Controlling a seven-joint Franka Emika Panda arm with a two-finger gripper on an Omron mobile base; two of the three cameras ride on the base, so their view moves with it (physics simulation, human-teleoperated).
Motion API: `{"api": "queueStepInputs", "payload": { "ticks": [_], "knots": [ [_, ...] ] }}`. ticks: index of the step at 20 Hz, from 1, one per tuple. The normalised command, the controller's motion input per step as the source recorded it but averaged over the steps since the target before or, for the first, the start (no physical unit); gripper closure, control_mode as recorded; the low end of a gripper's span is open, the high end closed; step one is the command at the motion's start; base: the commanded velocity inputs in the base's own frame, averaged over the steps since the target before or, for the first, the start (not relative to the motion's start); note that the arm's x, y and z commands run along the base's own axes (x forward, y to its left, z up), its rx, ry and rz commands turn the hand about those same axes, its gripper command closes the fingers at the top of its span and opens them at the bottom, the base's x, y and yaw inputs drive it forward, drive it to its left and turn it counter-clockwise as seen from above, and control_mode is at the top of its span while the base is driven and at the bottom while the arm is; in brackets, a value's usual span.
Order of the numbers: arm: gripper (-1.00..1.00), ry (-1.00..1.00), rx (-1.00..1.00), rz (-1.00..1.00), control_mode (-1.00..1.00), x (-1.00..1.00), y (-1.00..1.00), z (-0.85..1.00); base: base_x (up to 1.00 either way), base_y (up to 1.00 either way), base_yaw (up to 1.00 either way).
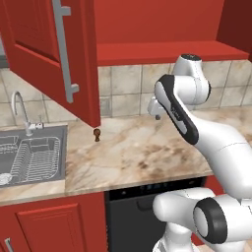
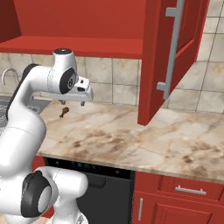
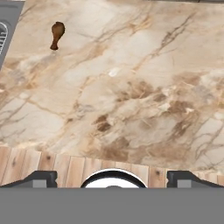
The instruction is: Close all open cabinet doors.
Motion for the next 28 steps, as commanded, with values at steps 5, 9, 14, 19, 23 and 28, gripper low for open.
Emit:
{"api": "queueStepInputs", "payload": {
  "ticks": [5, 9, 14, 19, 23, 28],
  "knots": [
    [-1.0, 0.0, 0.0, 0.0, 1.0, 0.0, 0.0, 0.0, 0.19, -0.33, 0.0],
    [-1.0, 0.0, 0.0, 0.0, 1.0, 0.0, 0.0, 0.0, 0.29, -0.21, 0.0],
    [-1.0, 0.0, 0.0, 0.0, 1.0, 0.0, 0.0, 0.0, 0.37, -0.15, 0.0],
    [-1.0, 0.0, 0.0, 0.0, 1.0, 0.0, 0.0, 0.0, 0.32, -0.08, 0.0],
    [-1.0, 0.0, 0.0, 0.0, 1.0, 0.0, 0.0, 0.0, 0.01, -0.04, 0.0],
    [-1.0, 0.0, 0.0, 0.0, 1.0, 0.0, 0.0, 0.0, 0.0, 0.0, 0.0]
  ]
}}
